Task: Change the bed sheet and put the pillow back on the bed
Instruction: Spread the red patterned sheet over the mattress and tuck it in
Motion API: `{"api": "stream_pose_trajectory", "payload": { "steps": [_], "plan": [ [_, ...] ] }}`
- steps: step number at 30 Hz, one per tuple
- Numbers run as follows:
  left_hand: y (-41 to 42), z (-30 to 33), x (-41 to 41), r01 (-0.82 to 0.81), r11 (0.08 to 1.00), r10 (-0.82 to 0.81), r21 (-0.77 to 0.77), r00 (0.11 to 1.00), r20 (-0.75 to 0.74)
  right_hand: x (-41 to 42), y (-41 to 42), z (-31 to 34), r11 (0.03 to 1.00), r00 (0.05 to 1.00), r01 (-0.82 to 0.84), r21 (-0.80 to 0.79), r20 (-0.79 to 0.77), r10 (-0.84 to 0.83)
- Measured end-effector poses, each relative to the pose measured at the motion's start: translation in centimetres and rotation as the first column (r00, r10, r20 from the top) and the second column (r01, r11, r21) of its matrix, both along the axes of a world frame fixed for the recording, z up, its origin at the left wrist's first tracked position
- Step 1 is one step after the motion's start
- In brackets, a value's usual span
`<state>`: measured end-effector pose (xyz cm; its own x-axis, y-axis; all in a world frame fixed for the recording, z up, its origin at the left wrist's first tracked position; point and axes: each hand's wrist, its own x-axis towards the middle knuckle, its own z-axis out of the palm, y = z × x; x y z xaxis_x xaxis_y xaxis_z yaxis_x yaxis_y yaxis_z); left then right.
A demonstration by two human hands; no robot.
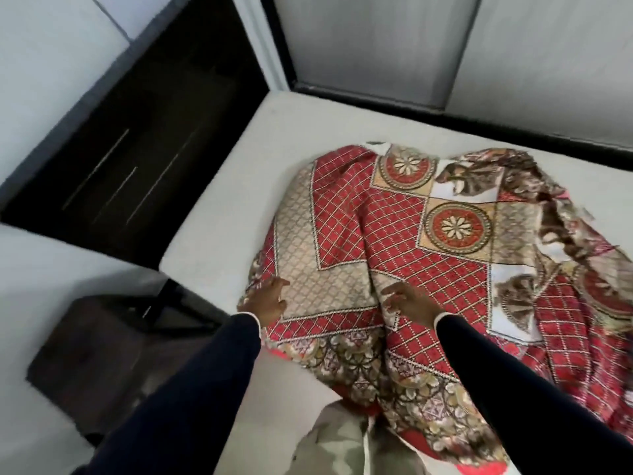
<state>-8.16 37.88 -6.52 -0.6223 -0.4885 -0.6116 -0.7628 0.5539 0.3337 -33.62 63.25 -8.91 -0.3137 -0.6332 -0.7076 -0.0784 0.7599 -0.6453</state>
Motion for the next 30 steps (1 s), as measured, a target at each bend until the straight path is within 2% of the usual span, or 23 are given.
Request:
{"api": "stream_pose_trajectory", "payload": {
  "steps": [8, 13, 16, 19, 21, 23, 27, 29, 30],
  "plan": [
    [-1.3, -5.9, 8.8, -0.305, 0.948, 0.306, 0.093, 0.952, 0.008, 4.6, -7.8, -1.1, 0.997, 0.997, -0.081, -0.006, 0.000, 0.081],
    [-5.5, -15.7, 13.8, -0.564, 0.801, 0.578, 0.199, 0.816, -0.012, 7.2, -16.3, -4.3, 0.971, 0.968, -0.238, 0.004, -0.086, 0.238],
    [-8.7, -18.6, 15.1, -0.658, 0.729, 0.680, 0.188, 0.729, -0.084, 9.1, -22.6, -7.8, 0.899, 0.878, -0.437, 0.033, -0.201, 0.434],
    [-10.3, -17.4, 14.4, -0.687, 0.699, 0.714, 0.197, 0.682, -0.154, 10.7, -27.9, -9.5, 0.776, 0.703, -0.630, 0.040, -0.396, 0.591],
    [-11.6, -19.1, 14.9, -0.655, 0.732, 0.681, 0.189, 0.712, -0.170, 12.5, -32.1, -11.6, 0.658, 0.523, -0.748, 0.083, -0.538, 0.662],
    [-11.8, -20.3, 15.4, -0.591, 0.792, 0.610, 0.152, 0.769, -0.191, 14.0, -35.5, -12.6, 0.562, 0.329, -0.797, 0.223, -0.620, 0.712],
    [-11.8, -20.7, 15.0, -0.352, 0.929, 0.369, 0.116, 0.907, -0.204, 15.5, -39.5, -14.0, 0.315, -0.080, -0.808, 0.498, -0.623, 0.778],
    [-12.1, -20.2, 14.8, -0.310, 0.926, 0.359, 0.216, 0.900, -0.245, 15.2, -40.2, -13.9, 0.238, -0.195, -0.797, 0.556, -0.609, 0.769],
    [-12.5, -19.8, 14.9, -0.331, 0.883, 0.423, 0.333, 0.868, -0.261, 14.9, -40.3, -13.4, 0.204, -0.217, -0.810, 0.550, -0.605, 0.766]
  ]
}}
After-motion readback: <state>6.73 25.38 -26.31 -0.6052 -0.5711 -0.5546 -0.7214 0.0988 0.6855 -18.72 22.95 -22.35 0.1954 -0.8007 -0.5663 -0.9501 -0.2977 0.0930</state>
